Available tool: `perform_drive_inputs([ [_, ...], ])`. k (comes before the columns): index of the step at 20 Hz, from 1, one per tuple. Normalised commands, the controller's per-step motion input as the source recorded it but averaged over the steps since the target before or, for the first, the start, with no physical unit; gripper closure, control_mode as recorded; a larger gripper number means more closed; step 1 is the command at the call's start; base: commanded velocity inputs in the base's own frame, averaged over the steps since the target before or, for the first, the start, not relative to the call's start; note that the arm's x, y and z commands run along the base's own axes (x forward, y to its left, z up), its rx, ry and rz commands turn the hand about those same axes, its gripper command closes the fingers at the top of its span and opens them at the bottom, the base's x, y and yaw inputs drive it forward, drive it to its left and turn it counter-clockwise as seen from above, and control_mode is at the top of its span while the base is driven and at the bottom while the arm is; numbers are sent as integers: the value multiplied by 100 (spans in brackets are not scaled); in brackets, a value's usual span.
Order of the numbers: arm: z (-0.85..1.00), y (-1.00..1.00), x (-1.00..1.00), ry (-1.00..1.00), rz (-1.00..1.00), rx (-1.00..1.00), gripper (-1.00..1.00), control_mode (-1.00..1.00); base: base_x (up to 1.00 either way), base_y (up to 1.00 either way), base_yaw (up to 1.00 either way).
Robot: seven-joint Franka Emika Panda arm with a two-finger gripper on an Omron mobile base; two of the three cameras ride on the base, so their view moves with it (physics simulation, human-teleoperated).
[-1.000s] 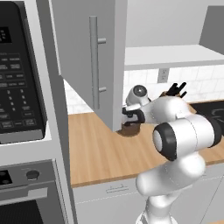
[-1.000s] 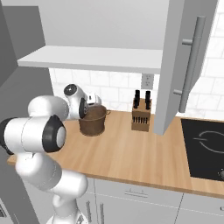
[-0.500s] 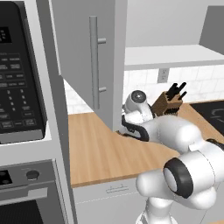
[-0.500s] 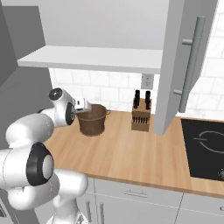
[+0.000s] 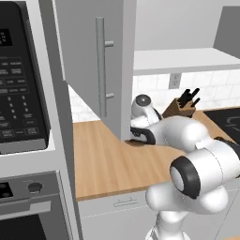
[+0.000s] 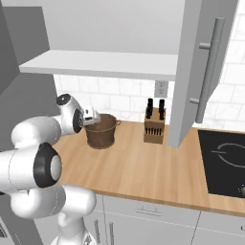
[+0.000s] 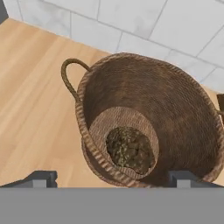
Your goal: Open the cabinet, pick up the bread from the cabinet and place it in the basket. Then move the basket to the dining counter.
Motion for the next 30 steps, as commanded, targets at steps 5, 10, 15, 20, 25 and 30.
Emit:
perform_drive_inputs([
  [5, -15, 0, 35, 6, 8, -14, -100, -100, 0, 0, 0],
  [10, -38, 0, -12, 0, 3, -11, -100, -100, 0, 0, 0],
  [15, -24, 0, -4, 0, 0, -4, -100, -100, 0, 0, 0],
  [20, -28, 0, 22, 2, 1, -1, -100, -100, 0, 0, 0],
  [25, -32, 0, 10, 1, 2, -1, -100, -100, 0, 0, 0],
  [30, -37, 0, 0, 5, 1, 0, 100, -100, 0, 0, 0],
])
